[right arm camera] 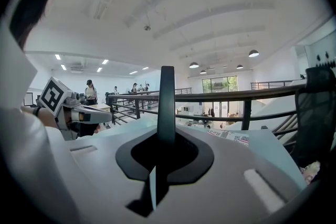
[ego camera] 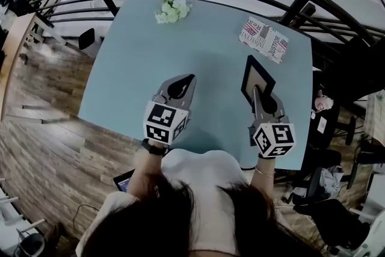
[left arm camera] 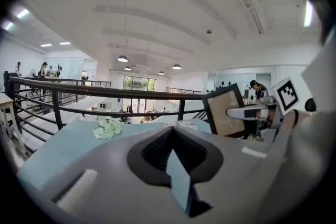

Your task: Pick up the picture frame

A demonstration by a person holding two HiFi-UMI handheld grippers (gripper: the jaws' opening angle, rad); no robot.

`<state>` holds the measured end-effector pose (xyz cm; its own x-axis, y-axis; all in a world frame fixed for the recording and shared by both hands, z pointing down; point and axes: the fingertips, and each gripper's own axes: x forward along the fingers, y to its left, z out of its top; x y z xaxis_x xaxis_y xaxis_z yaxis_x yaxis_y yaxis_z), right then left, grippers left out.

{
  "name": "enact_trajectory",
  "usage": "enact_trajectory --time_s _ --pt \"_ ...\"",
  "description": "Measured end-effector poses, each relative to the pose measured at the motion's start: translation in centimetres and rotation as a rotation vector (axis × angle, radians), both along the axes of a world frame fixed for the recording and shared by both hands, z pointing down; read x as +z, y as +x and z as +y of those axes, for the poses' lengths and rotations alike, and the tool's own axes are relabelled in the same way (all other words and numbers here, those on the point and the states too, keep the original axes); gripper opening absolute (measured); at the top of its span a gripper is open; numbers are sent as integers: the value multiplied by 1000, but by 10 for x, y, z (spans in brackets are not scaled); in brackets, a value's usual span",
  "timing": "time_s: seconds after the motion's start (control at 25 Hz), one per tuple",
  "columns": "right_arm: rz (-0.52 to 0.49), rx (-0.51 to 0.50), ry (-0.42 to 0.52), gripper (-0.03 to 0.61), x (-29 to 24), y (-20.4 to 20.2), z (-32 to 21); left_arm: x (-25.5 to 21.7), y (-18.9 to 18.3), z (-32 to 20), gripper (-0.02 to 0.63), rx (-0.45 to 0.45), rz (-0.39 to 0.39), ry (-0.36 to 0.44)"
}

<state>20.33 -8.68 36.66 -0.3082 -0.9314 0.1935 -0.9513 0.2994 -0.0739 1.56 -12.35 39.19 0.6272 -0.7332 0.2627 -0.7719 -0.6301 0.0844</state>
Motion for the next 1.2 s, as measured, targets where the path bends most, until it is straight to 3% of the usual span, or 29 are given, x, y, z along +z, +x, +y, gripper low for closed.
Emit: enact_trajectory --time_s 1.2 --pt "35 -11 7 11 -3 -4 -7 5 -5 -9 57 -5 12 -23"
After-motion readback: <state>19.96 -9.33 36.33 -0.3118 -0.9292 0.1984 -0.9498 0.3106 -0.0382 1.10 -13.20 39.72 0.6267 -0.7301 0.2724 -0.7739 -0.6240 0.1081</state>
